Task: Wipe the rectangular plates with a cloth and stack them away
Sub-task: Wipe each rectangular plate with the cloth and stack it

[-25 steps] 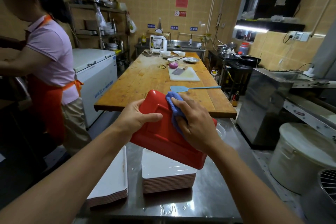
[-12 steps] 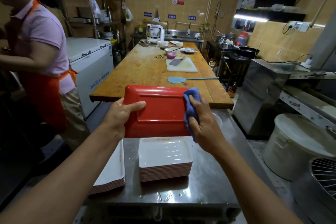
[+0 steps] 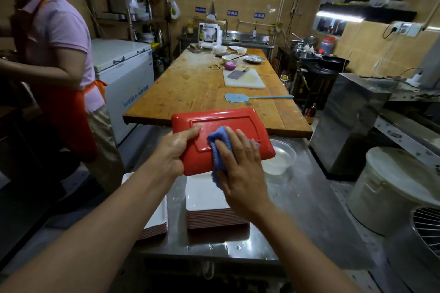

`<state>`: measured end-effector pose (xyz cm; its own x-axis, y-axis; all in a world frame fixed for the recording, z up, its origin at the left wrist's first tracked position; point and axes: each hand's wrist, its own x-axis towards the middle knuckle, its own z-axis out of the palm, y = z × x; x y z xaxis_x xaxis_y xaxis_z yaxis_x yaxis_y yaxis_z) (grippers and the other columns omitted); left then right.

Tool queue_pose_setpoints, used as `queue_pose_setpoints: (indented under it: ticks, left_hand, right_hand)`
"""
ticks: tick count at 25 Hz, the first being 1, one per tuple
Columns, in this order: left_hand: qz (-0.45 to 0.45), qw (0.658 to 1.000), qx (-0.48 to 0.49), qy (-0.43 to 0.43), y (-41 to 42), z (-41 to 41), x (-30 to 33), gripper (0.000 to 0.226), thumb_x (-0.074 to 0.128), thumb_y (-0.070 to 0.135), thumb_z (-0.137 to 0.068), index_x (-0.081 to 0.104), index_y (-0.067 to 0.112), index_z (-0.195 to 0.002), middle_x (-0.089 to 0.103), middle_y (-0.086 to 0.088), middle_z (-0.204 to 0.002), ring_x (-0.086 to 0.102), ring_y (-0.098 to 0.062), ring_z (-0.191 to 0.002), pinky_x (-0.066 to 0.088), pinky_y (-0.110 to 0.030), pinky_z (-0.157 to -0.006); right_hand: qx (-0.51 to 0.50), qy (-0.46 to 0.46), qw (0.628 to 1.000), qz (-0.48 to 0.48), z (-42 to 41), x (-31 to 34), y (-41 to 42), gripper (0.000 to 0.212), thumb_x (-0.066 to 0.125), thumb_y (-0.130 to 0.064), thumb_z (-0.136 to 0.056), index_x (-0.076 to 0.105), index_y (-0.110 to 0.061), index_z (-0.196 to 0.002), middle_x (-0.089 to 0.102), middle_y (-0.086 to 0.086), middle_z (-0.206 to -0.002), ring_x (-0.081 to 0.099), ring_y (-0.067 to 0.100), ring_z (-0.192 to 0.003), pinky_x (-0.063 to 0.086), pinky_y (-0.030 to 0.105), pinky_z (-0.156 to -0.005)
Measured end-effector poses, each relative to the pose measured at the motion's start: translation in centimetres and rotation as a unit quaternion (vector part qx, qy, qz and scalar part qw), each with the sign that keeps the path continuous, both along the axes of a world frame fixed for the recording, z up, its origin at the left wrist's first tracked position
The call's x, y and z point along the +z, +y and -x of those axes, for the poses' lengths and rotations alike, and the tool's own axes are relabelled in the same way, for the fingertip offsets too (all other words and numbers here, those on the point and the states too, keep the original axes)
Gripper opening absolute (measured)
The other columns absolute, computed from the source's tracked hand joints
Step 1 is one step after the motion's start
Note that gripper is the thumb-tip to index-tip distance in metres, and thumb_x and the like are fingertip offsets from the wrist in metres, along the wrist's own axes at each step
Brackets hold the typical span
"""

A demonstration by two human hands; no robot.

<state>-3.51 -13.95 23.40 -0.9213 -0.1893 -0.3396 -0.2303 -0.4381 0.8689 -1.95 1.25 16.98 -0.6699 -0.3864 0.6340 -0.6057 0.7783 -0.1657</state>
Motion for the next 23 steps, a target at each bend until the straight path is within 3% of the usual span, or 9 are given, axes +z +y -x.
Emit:
queue_pose_setpoints:
  ticks: [5, 9, 13, 18, 23]
  left_hand:
    - [-0.012, 1.000, 0.006, 0.002, -0.6, -0.5, -0.7, 0.038, 0.064, 0.030, -0.085, 0.060, 0.007, -0.115, 0.065, -0.018, -0.111, 0.065, -0.033, -0.088, 0.053, -0.042, -0.072]
    - [-0.024, 0.999, 0.017, 0.037, -1.5, -1.0, -0.9, 0.018, 0.063, 0.021, -0.085, 0.064, 0.010, -0.100, 0.067, -0.015, -0.094, 0.068, -0.022, -0.064, 0.056, -0.034, -0.058]
    - [-0.033, 0.999, 0.034, 0.017, -2.7, -1.6, -1.3, 0.028, 0.065, 0.015, -0.083, 0.060, 0.011, -0.110, 0.066, -0.019, -0.100, 0.064, -0.033, -0.078, 0.052, -0.043, -0.065]
    - [-0.033, 0.998, 0.048, 0.010, -4.2, -1.6, -2.1, 0.011, 0.068, 0.010, -0.080, 0.064, 0.017, -0.088, 0.073, -0.009, -0.075, 0.068, -0.029, -0.069, 0.053, -0.038, -0.054]
    - [-0.046, 0.998, 0.045, -0.007, -5.4, -1.6, -2.8, 0.010, 0.068, 0.012, -0.080, 0.065, 0.017, -0.088, 0.073, -0.007, -0.070, 0.071, -0.024, -0.059, 0.053, -0.036, -0.051]
  right_hand:
    - [0.022, -0.029, 0.999, -0.017, -0.4, 0.7, -3.2, 0.055, 0.032, -0.040, -0.092, 0.036, -0.021, -0.143, 0.021, 0.003, -0.156, 0.012, 0.023, -0.146, 0.003, 0.041, -0.118]
    - [-0.005, -0.071, 0.997, -0.021, 1.3, 2.5, -3.7, 0.060, 0.021, -0.046, -0.090, 0.027, -0.027, -0.147, 0.014, -0.004, -0.158, 0.005, 0.016, -0.146, -0.005, 0.036, -0.116]
    - [-0.045, -0.092, 0.995, -0.018, 3.2, 3.2, -3.1, 0.059, 0.025, -0.043, -0.090, 0.028, -0.028, -0.147, 0.015, -0.002, -0.158, 0.009, 0.016, -0.145, 0.001, 0.038, -0.117]
    - [-0.041, -0.175, 0.968, 0.173, 4.2, 2.4, -1.0, 0.041, 0.041, -0.022, -0.097, 0.042, -0.015, -0.138, 0.037, 0.008, -0.143, 0.037, 0.024, -0.128, 0.032, 0.034, -0.104]
    - [-0.022, -0.226, 0.918, 0.326, 3.8, 0.9, -0.5, 0.022, 0.037, -0.017, -0.099, 0.054, -0.017, -0.114, 0.057, 0.004, -0.093, 0.059, 0.022, -0.088, 0.048, 0.034, -0.073]
